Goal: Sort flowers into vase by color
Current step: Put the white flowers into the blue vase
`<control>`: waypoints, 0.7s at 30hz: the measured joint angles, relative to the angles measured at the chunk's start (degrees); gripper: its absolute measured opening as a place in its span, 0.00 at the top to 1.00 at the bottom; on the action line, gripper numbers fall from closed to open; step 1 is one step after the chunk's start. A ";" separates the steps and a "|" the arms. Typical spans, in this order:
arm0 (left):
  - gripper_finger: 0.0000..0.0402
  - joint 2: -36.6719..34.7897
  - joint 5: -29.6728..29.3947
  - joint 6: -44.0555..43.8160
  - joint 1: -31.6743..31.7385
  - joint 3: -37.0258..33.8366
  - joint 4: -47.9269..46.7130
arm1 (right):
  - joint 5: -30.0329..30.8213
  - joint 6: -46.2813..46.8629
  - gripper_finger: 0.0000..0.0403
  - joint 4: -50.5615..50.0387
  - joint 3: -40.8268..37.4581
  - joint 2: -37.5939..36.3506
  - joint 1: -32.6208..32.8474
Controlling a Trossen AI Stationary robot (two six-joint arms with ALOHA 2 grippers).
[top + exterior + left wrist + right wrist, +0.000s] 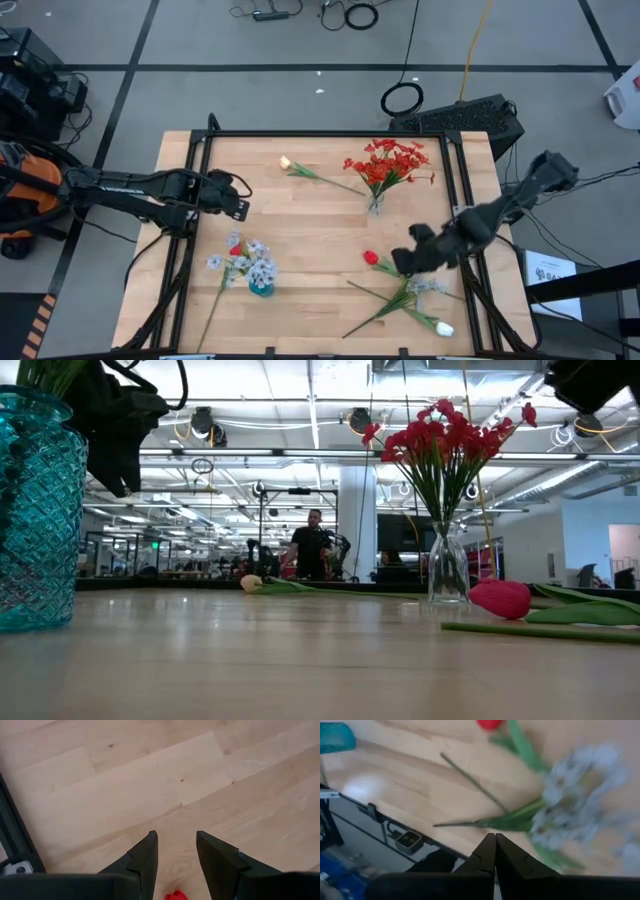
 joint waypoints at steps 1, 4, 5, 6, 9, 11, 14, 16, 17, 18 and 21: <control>0.65 0.00 0.00 0.03 0.00 0.00 -0.02 | -0.01 2.43 1.00 1.08 0.00 1.19 1.00; 0.65 0.00 -0.01 0.47 0.01 0.00 -0.02 | -0.19 9.24 1.00 2.21 0.00 4.49 3.52; 0.65 0.00 -0.01 1.68 -0.01 0.00 -0.02 | -0.39 11.27 1.00 2.23 0.00 5.51 4.21; 0.65 0.00 -0.01 3.17 -0.01 0.00 -0.02 | -0.44 13.01 1.00 2.21 0.00 6.39 4.80; 0.65 0.00 -0.01 6.96 0.01 0.00 0.00 | -1.46 17.49 1.00 2.50 0.00 8.34 5.80; 0.65 0.00 -0.02 8.94 0.01 0.00 0.00 | -4.33 19.29 1.00 4.75 0.00 9.48 6.00; 0.65 0.00 -0.01 11.80 0.01 0.00 0.02 | -7.81 20.33 1.00 8.82 0.00 11.36 6.04; 0.65 0.00 -0.01 13.12 0.01 0.00 0.02 | -7.80 20.30 1.00 12.31 0.00 12.64 6.06; 0.65 0.00 -0.02 13.60 -0.01 0.00 0.03 | -7.50 20.10 1.00 13.73 0.00 13.39 6.04; 0.65 0.00 -0.02 14.31 -0.02 0.00 0.04 | -7.47 20.09 1.00 14.49 0.00 14.25 6.04; 0.65 0.00 -0.01 15.09 0.01 0.00 0.04 | -7.54 21.51 0.99 16.29 0.00 17.12 6.02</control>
